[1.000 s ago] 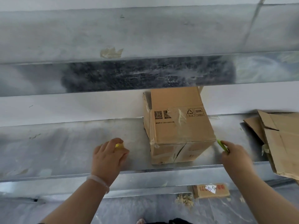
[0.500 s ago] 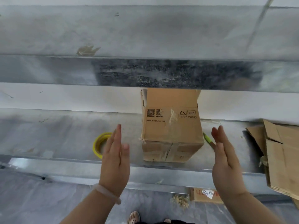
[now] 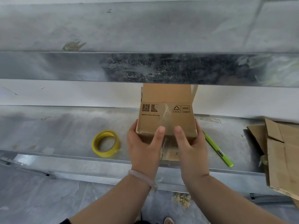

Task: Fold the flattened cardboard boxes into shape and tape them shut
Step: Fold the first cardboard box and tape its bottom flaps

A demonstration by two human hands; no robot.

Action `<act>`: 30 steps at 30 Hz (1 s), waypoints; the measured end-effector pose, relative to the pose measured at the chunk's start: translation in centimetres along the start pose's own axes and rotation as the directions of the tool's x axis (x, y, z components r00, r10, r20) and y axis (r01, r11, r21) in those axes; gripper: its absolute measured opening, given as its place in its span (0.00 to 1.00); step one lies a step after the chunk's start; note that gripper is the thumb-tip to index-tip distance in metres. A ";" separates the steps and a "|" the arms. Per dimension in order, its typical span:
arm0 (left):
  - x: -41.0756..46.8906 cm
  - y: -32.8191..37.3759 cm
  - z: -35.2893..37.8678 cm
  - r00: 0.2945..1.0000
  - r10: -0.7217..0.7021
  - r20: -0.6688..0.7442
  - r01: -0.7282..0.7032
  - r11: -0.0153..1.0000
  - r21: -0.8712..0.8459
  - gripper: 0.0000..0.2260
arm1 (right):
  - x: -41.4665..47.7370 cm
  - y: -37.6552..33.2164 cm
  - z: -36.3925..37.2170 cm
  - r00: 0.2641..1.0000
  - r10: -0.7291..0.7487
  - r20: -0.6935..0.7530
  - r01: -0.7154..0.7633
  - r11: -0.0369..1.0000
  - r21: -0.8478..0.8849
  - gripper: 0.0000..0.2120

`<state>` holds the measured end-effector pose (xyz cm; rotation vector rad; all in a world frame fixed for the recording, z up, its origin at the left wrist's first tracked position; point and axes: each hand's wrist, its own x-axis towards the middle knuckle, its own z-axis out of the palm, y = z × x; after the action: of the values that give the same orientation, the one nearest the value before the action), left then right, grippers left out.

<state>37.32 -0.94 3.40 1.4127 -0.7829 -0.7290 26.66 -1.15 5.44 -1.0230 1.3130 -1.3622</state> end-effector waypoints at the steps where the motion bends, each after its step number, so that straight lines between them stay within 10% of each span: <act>1: 0.2 -0.2 0.2 1.000 -0.010 -0.023 0.011 1.000 0.010 0.37 | 0.2 0.1 0.2 0.999 -0.005 -0.037 0.004 1.000 -0.028 0.27; 16: 1.9 -2.2 -2.8 0.923 0.347 0.168 -0.386 0.829 0.405 0.32 | 1.1 3.2 -1.4 0.991 -0.130 -0.034 0.126 0.986 -0.112 0.23; 25: 1.2 0.4 -0.4 0.995 0.099 -0.028 -0.085 0.945 0.315 0.33 | 0.6 0.4 0.5 0.996 0.032 -0.088 -0.027 0.998 0.051 0.28; 30: 1.4 -0.2 -0.5 0.994 0.110 -0.001 -0.104 0.945 0.311 0.31 | 0.9 0.4 0.0 0.996 0.026 -0.080 -0.029 0.999 -0.028 0.15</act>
<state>38.52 -1.87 3.25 1.6414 -0.9839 -0.5230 26.54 -2.00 5.01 -0.9754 1.4041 -1.3787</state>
